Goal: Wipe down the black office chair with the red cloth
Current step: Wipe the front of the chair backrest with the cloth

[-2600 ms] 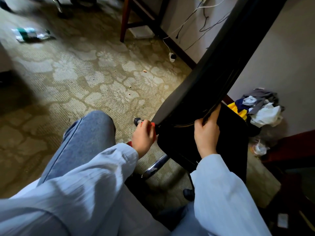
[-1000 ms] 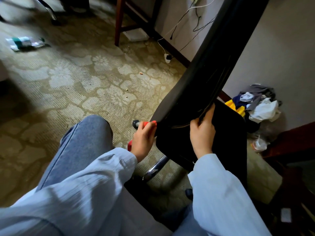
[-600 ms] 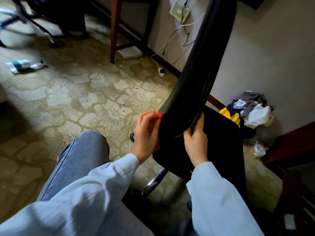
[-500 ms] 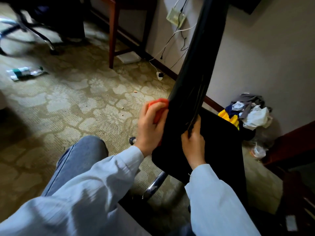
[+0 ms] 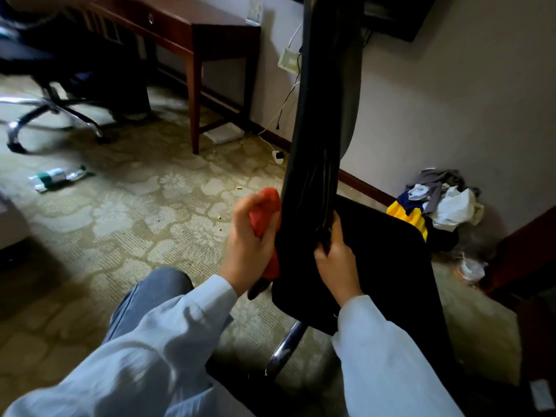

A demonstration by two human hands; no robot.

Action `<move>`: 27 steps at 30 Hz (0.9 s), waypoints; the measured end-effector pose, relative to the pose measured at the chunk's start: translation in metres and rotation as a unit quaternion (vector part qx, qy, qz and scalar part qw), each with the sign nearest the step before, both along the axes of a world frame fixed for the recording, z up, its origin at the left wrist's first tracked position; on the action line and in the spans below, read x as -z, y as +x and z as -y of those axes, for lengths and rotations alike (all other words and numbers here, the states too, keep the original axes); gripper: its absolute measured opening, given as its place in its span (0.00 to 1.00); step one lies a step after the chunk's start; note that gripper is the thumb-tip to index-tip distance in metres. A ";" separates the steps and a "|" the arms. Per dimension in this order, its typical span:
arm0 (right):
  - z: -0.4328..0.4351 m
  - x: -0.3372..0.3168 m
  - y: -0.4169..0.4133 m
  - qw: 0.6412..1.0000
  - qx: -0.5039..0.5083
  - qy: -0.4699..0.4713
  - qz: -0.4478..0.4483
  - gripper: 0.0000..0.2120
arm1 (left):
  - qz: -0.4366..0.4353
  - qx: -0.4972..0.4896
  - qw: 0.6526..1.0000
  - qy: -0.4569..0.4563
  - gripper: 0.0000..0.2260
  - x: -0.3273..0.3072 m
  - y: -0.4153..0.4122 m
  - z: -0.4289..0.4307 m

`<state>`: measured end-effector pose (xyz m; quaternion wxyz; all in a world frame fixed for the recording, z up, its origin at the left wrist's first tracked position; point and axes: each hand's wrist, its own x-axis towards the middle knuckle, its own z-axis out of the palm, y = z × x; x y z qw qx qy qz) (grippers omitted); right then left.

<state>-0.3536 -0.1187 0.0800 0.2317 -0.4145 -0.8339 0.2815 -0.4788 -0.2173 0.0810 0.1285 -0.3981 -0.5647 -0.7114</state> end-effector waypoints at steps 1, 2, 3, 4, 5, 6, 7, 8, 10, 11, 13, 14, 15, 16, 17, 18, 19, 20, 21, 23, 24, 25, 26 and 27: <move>-0.001 -0.003 0.002 1.000 -0.004 -0.015 -0.001 0.33 | 0.001 -0.006 1.000 0.012 0.17 -0.016 -0.002 0.001; -0.002 -0.005 0.004 0.999 -0.012 -0.031 -0.003 0.33 | -0.002 -0.011 1.000 0.019 0.17 -0.033 -0.004 0.002; -0.003 -0.007 0.005 0.999 -0.020 -0.043 -0.010 0.32 | -0.021 -0.013 0.999 0.023 0.16 -0.053 -0.006 0.001; -0.004 -0.010 0.006 0.998 -0.028 -0.051 -0.018 0.32 | -0.054 -0.016 0.998 0.027 0.14 -0.069 -0.006 -0.001; -0.005 -0.013 0.006 0.997 -0.034 -0.058 -0.028 0.31 | -0.095 -0.016 0.995 0.036 0.11 -0.084 -0.006 -0.006; -0.006 -0.015 0.007 0.997 -0.038 -0.064 -0.036 0.30 | -0.136 -0.025 0.989 0.042 0.08 -0.095 -0.006 -0.012; -0.006 -0.019 0.007 0.996 -0.042 -0.072 -0.043 0.30 | -0.165 -0.043 0.985 0.039 0.06 -0.102 -0.005 -0.018; -0.005 -0.023 0.008 0.994 -0.045 -0.081 -0.053 0.29 | -0.184 -0.064 0.981 0.027 0.05 -0.108 -0.004 -0.024; -0.004 -0.030 0.010 0.992 -0.045 -0.094 -0.073 0.29 | -0.224 -0.123 0.967 -0.011 0.05 -0.109 -0.001 -0.034; -0.003 -0.033 0.011 0.991 -0.043 -0.097 -0.079 0.28 | -0.254 -0.161 0.953 -0.029 0.05 -0.105 0.000 -0.038; -0.001 -0.037 0.013 0.989 -0.044 -0.104 -0.097 0.27 | -0.296 -0.213 0.929 -0.065 0.03 -0.092 0.001 -0.043; -0.001 -0.038 0.014 0.988 -0.046 -0.107 -0.105 0.27 | -0.305 -0.223 0.922 -0.088 0.03 -0.084 0.003 -0.044; -0.001 -0.038 0.015 0.987 -0.048 -0.109 -0.109 0.27 | -0.308 -0.220 0.919 -0.111 0.03 -0.075 0.005 -0.043; 0.000 -0.038 0.016 0.987 -0.049 -0.110 -0.111 0.27 | -0.303 -0.210 0.919 -0.137 0.04 -0.066 0.008 -0.042; 0.001 -0.038 0.017 0.987 -0.050 -0.109 -0.109 0.27 | -0.289 -0.194 0.923 -0.163 0.04 -0.057 0.010 -0.040; 0.002 -0.036 0.018 0.987 -0.050 -0.105 -0.111 0.26 | -0.269 -0.173 0.929 -0.186 0.05 -0.049 0.014 -0.038; 0.004 -0.035 0.018 0.987 -0.050 -0.097 -0.120 0.26 | -0.244 -0.143 0.938 -0.203 0.07 -0.041 0.017 -0.035; 0.005 -0.034 0.018 0.985 -0.050 -0.085 -0.139 0.24 | -0.214 -0.108 0.948 -0.210 0.08 -0.034 0.020 -0.032; 0.008 -0.032 0.017 0.983 -0.046 -0.071 -0.161 0.22 | -0.178 -0.067 0.960 -0.207 0.09 -0.029 0.023 -0.028; 0.020 -0.030 0.010 0.974 -0.030 -0.056 -0.215 0.16 | -0.077 0.009 0.982 -0.174 0.08 -0.027 0.029 -0.020; 0.029 -0.030 0.005 0.968 -0.031 -0.060 -0.244 0.14 | -0.015 0.035 0.988 -0.153 0.07 -0.030 0.032 -0.017; 0.040 -0.032 -0.001 0.959 -0.046 -0.074 -0.269 0.14 | 0.056 0.062 0.987 -0.137 0.05 -0.035 0.035 -0.015; 0.050 -0.032 -0.007 0.949 -0.070 -0.097 -0.291 0.16 | 0.124 0.081 0.979 -0.138 0.04 -0.038 0.037 -0.015; 0.058 -0.033 -0.012 0.936 -0.094 -0.126 -0.314 0.18 | 0.182 0.100 0.967 -0.145 0.03 -0.044 0.040 -0.015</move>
